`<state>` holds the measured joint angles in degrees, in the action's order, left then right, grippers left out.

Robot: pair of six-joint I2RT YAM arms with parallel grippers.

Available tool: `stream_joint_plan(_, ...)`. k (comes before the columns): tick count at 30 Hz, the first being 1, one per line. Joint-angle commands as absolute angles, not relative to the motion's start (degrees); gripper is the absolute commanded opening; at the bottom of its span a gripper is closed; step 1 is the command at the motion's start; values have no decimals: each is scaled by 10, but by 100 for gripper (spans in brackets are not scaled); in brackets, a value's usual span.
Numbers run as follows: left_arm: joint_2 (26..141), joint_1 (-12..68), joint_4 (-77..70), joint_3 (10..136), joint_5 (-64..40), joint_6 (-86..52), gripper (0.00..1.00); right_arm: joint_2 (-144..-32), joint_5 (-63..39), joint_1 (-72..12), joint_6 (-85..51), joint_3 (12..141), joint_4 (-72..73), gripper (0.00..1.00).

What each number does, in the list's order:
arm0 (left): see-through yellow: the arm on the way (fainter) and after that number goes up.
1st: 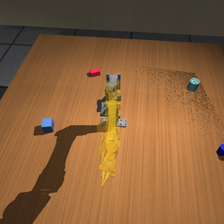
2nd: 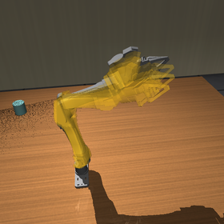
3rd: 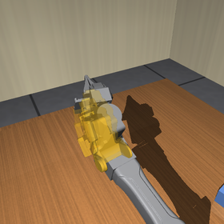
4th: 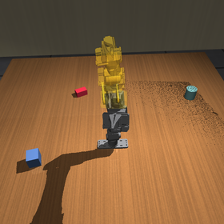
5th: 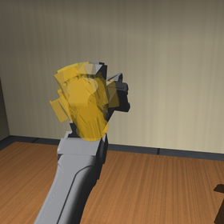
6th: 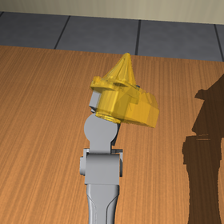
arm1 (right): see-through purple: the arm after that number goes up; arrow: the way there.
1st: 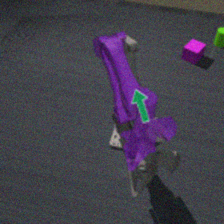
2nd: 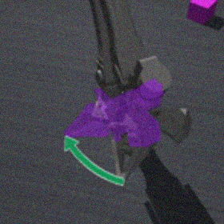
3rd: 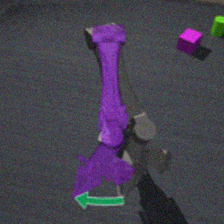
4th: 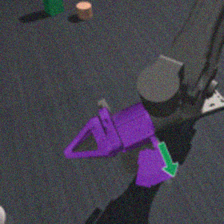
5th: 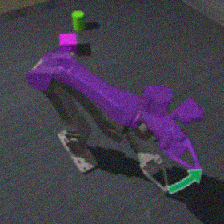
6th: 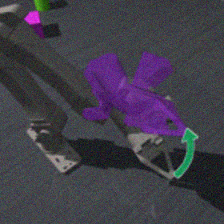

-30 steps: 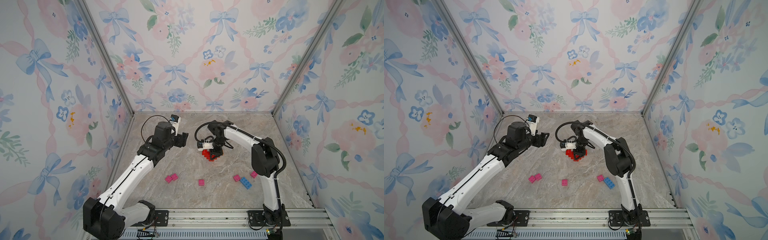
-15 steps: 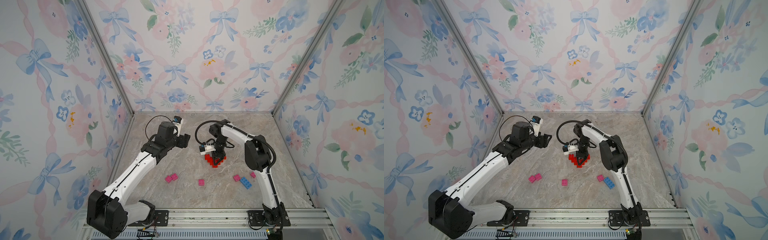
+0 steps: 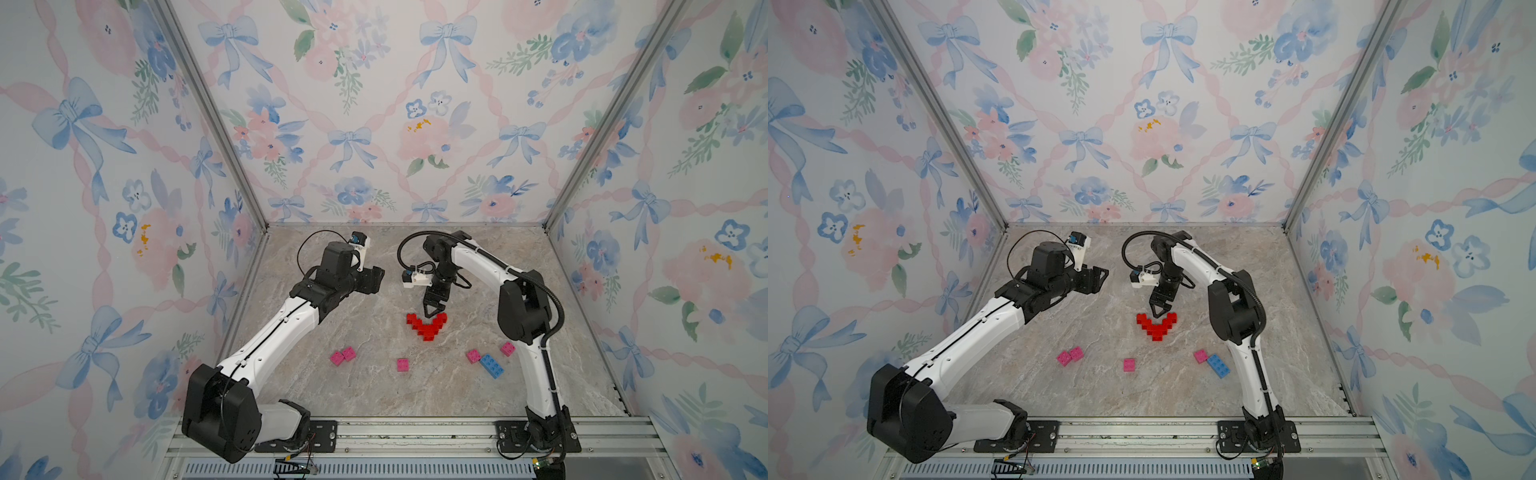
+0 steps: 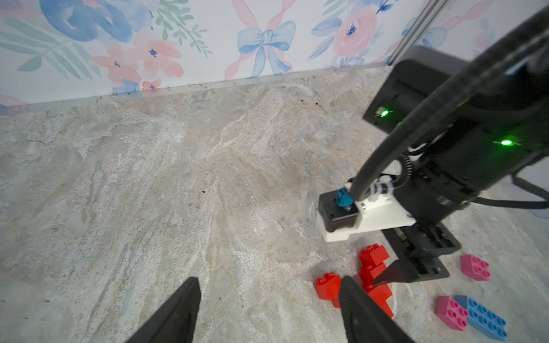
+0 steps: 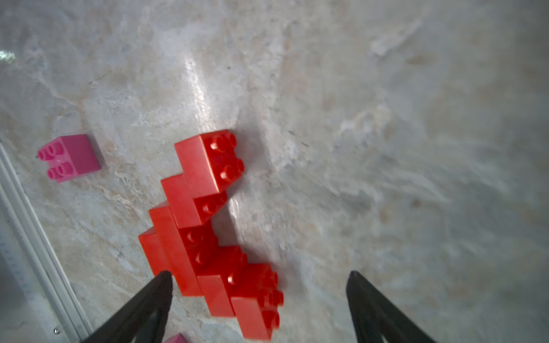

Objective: Assemble the letter v with lego
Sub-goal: Place the lego brick at the center of the board, then move the lego brick at the center of the board.

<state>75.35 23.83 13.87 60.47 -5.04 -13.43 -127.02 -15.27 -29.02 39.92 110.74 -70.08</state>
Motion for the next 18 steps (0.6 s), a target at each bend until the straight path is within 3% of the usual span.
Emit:
stream_joint_plan(1, 735, 236, 119, 591, 3, -175, 77, -1134, -22, -317, 61, 1003, -593, 94)
stream_joint_plan(3, 724, 233, 117, 576, 38, -197, 77, -1068, 54, -349, -126, 918, -572, 94)
stream_joint_plan(5, 716, 233, 116, 564, 71, -206, 77, -1030, 37, -374, -256, 861, -568, 91)
stream_joint_plan(8, 711, 233, 116, 547, 97, -208, 77, -1008, 44, -428, -386, 806, -567, 77)
stream_joint_plan(18, 700, 233, 114, 516, 88, -198, 79, -1056, 22, -458, -439, 761, -502, 54)
